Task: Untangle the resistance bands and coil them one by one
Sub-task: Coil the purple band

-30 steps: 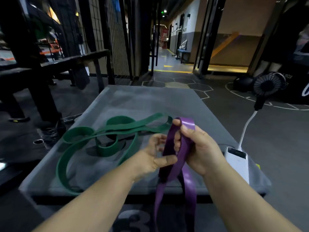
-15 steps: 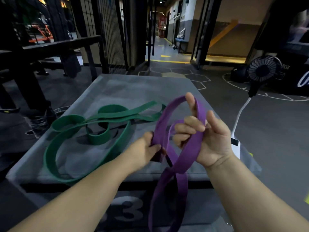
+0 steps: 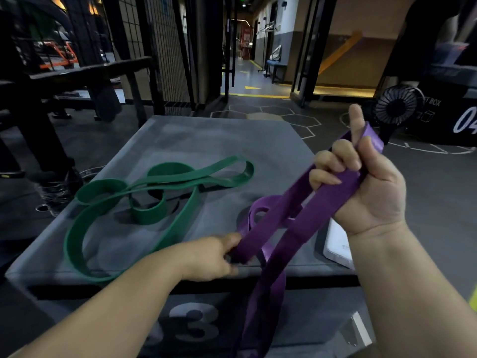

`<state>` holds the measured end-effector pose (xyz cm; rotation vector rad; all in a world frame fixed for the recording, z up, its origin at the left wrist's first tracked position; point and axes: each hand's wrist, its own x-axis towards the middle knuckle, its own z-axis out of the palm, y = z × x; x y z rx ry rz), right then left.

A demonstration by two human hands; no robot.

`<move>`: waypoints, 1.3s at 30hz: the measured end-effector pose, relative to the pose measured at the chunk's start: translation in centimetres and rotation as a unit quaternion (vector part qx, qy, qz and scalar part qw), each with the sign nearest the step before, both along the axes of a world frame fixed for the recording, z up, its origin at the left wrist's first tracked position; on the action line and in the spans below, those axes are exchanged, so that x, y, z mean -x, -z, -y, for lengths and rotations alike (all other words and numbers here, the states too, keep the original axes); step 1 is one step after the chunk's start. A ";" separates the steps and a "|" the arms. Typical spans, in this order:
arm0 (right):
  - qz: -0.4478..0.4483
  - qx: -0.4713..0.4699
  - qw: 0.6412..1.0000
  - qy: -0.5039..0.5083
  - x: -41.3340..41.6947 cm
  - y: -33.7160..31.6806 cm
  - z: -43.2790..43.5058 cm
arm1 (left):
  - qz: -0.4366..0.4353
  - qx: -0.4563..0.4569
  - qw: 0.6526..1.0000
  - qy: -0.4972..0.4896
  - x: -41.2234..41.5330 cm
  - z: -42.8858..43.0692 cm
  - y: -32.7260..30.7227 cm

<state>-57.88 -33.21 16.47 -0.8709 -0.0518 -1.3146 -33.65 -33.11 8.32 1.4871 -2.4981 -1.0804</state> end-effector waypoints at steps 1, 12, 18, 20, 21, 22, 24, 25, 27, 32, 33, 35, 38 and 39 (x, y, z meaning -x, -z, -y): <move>-0.011 0.006 1.000 0.025 0.1 0.0 -0.1 | -0.001 0.035 0.999 -0.011 -0.1 0.5 0.1; -0.334 -0.064 0.925 0.169 -4.0 3.6 0.5 | -0.364 0.002 0.930 -0.047 0.8 -1.5 -4.1; -0.422 -0.075 0.898 0.096 -7.0 4.7 -1.4 | -0.531 0.023 0.826 -0.189 1.5 -1.6 -5.6; -0.394 -0.117 0.908 0.088 -7.8 4.9 -1.8 | -0.535 0.045 0.814 -0.224 1.1 -0.9 -5.5; -0.366 -0.141 0.916 0.086 -8.0 4.8 -2.0 | -0.526 0.053 0.816 -0.236 0.9 -0.8 -5.7; -0.339 -0.160 0.923 0.086 -8.2 4.8 -1.9 | -0.519 0.058 0.817 -0.244 0.7 -0.7 -5.6; -0.296 -0.184 0.935 0.070 -8.3 4.8 -1.6 | -0.508 0.065 0.819 -0.257 0.5 -0.6 -5.5; -0.293 -0.182 0.937 0.050 -8.2 4.9 -1.4 | -0.500 0.070 0.822 -0.264 0.5 -0.5 -5.3; -0.333 -0.110 0.936 0.027 -7.9 5.3 -1.1 | -0.497 0.066 0.820 -0.276 0.4 -0.4 -5.2; -0.426 -0.061 0.896 0.109 -8.7 5.5 -1.9 | -0.506 0.059 0.816 -0.274 0.0 -0.1 -5.0; -0.423 -0.074 0.895 0.122 -8.9 5.2 -2.1 | -0.508 0.035 0.825 -0.244 -0.1 -0.2 -4.8; -0.418 -0.110 0.886 0.169 -9.1 4.0 -2.4 | -0.457 0.003 0.874 -0.168 -0.3 -0.2 -4.4; -0.424 -0.165 0.854 0.253 -8.5 2.5 -2.5 | -0.311 0.034 0.943 -0.113 -0.3 -0.2 -2.9; -0.424 -0.175 0.846 0.271 -8.0 2.2 -2.3 | -0.292 0.055 0.947 -0.121 0.0 -0.1 -2.4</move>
